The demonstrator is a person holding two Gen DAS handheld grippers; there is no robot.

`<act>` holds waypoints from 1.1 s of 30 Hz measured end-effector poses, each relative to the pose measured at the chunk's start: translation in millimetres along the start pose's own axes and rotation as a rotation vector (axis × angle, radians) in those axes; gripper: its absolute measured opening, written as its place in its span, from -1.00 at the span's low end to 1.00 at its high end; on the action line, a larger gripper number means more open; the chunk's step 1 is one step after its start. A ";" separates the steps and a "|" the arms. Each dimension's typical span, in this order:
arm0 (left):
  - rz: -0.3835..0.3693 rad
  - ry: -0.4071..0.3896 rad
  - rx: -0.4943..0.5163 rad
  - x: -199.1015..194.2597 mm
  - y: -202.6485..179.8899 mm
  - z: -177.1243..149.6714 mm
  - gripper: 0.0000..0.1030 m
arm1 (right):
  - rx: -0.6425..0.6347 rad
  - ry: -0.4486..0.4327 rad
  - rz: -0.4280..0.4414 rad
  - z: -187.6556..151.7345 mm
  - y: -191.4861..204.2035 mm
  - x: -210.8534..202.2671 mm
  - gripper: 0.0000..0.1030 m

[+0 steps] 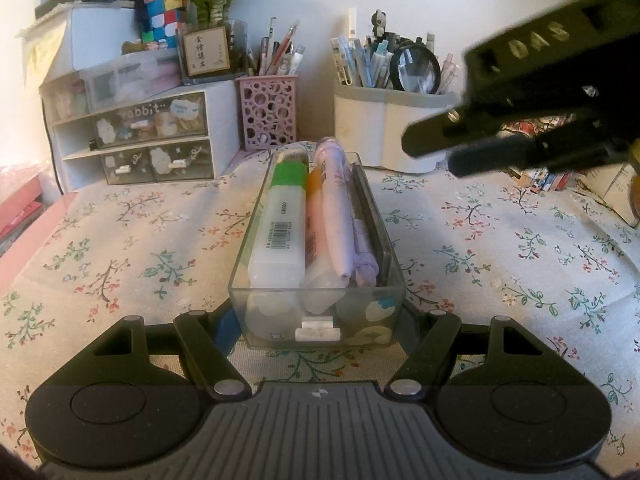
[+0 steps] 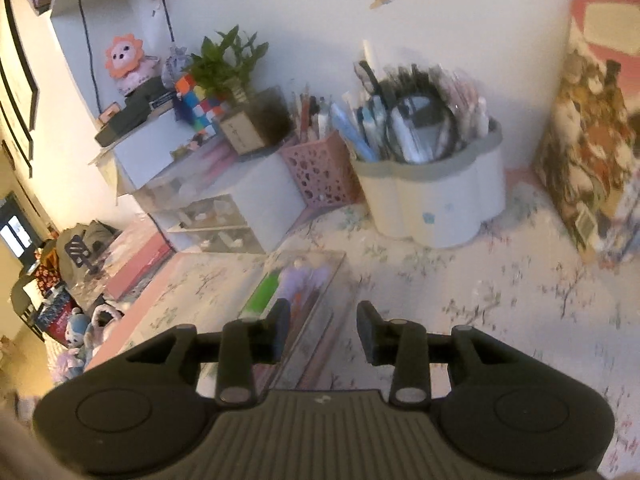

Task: Organize stationery

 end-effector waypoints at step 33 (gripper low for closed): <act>-0.001 0.091 -0.047 11.5 8.4 29.1 0.69 | 0.188 -0.049 0.004 -55.2 3.6 -16.7 0.01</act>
Point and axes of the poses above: each gripper's, at about its wrist camera, not at the fingertips, and x roughly the way its jaws point, y to its left, z to its top, the point moved 5 cm from there along x, roughly the way its jaws point, and after that the axes turned 14 degrees about y, right-handed, at the moved point
